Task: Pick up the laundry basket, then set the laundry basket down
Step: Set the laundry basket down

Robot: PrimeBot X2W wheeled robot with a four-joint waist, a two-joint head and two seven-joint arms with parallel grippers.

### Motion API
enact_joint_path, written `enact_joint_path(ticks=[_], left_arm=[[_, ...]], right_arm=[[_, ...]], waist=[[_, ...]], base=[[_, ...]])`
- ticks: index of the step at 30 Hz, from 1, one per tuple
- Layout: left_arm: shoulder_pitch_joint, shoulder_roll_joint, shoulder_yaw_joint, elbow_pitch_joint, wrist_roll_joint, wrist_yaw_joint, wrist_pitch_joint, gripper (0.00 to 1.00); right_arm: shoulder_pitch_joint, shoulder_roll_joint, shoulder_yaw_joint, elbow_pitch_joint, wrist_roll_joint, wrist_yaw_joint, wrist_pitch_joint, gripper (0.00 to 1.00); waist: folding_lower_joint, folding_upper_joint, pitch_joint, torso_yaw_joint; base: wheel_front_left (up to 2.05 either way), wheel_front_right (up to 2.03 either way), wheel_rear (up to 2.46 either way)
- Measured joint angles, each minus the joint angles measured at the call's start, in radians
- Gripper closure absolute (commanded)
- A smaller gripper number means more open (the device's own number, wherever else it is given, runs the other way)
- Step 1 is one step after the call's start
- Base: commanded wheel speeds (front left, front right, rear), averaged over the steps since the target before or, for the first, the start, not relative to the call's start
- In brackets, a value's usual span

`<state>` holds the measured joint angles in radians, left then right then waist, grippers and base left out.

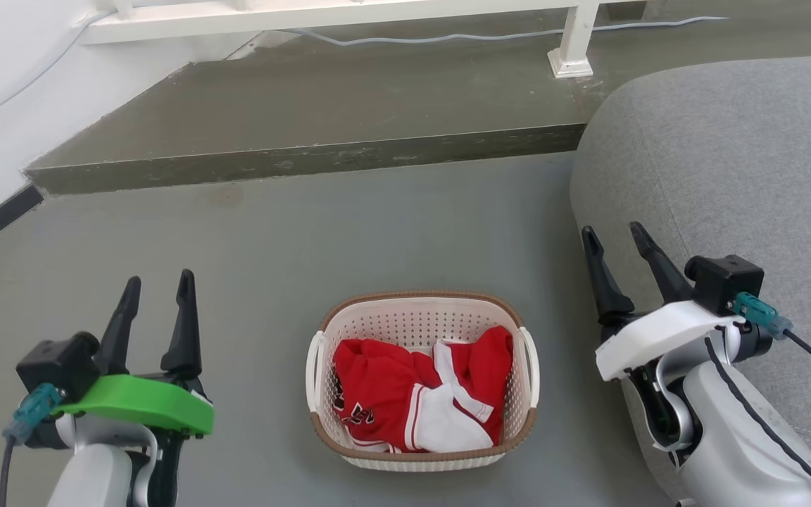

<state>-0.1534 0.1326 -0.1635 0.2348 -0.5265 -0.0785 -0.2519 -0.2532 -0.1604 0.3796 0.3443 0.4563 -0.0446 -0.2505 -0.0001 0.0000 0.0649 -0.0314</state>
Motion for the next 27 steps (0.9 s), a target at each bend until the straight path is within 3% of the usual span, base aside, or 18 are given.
enact_joint_path(ticks=[27], left_arm=[[0.077, -0.048, 0.043, -0.055, 0.064, -0.011, 0.0, 0.0]], right_arm=[[0.062, 0.012, -0.035, -0.058, -0.055, 0.017, 0.0, 0.0]], waist=[[0.0, 0.0, 0.002, 0.002]], base=[[0.0, 0.0, 0.0]])
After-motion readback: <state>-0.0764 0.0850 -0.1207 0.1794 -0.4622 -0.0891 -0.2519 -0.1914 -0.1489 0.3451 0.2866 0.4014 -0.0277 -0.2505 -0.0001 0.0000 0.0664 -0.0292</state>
